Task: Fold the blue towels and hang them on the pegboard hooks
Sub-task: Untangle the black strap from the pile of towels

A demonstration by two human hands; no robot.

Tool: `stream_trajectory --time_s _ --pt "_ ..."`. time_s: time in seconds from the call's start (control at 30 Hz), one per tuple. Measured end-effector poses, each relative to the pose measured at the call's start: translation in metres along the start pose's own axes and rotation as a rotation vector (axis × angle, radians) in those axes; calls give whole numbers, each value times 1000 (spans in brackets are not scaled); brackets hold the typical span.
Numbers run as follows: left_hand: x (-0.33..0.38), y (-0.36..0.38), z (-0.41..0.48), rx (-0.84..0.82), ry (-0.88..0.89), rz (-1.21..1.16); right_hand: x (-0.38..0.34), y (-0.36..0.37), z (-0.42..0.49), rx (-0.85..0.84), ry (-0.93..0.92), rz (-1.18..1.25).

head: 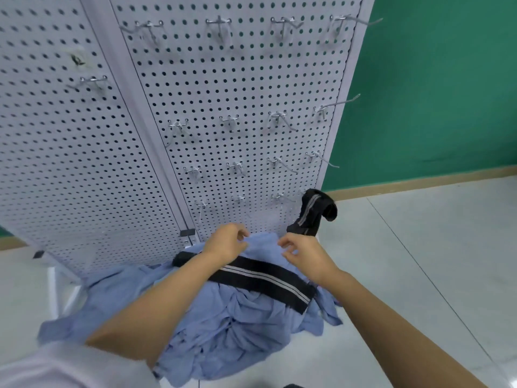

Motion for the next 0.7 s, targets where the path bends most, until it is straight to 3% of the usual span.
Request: stream_trajectory --time_s 0.27,0.57,0.7 --pt "-79 44 -10 -54 -63 -98 18 89 43 -173 114 -7" --pt "-87 100 7 -43 59 109 50 115 77 -308 232 -239" --pt "-84 89 -3 -62 116 -26 33 109 75 -360 144 72"
Point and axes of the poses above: each hand's wrist, its own z-axis towards the middle knuckle, its own y-axis out of the palm, x = y × z, the point moved 6 cm from there along z, towards the middle knuckle, and after that the axes turned 8 degrees about -x, right-handed, at the moved point
